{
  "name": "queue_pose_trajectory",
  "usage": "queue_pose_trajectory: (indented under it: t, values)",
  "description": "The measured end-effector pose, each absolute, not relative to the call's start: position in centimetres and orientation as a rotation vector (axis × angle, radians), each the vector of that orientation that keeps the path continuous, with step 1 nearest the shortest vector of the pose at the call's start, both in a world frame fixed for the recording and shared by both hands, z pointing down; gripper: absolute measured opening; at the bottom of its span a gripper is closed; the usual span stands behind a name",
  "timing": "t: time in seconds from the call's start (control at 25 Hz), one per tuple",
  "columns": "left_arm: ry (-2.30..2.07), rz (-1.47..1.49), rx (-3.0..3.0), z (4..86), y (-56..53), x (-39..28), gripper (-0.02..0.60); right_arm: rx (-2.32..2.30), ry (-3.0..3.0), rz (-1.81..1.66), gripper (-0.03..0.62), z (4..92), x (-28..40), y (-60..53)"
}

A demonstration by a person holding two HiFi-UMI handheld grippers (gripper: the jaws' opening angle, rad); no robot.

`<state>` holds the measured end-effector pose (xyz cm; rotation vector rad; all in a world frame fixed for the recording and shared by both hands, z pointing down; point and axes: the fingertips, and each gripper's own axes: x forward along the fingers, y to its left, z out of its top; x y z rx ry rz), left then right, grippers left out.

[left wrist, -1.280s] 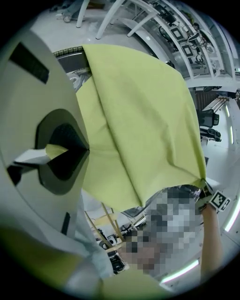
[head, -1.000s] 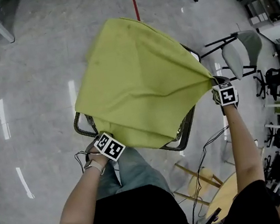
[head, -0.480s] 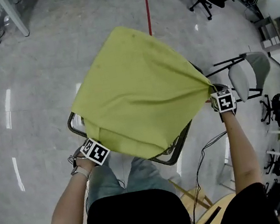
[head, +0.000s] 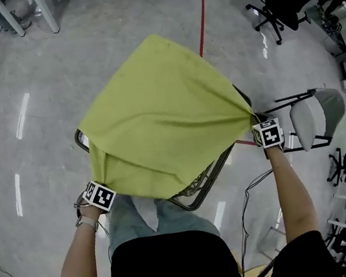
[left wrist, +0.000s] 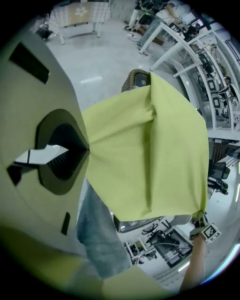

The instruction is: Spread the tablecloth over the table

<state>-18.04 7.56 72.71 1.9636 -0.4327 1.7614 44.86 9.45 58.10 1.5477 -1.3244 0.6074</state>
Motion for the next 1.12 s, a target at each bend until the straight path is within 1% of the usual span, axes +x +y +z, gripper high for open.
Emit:
queue_pose_trajectory:
  t: [0.2,0.48,0.76,0.96,1.12]
  values:
    - [-0.476,1.814,1.89,73.1,12.0,-19.0,0.012,1.532,-1.374,0.596,0.012,58.5,46.4,9.4]
    - [-0.549,1.767,1.784,74.4,17.5,-18.9,0.012,1.517,-1.426,0.58,0.012,59.2,48.2,9.3]
    - [-0.572,1.702,1.699,75.5,23.1,-19.5,0.012,1.494,-1.452,0.571,0.012,59.0,47.7,9.9]
    - [-0.589,1.68,1.664,76.5,24.9,-20.1,0.012,1.484,-1.461,0.577,0.012,59.3,47.1,10.3]
    - [-0.648,1.653,1.617,77.0,25.9,-21.9,0.012,1.465,-1.484,0.588,0.012,59.6,46.1,11.3]
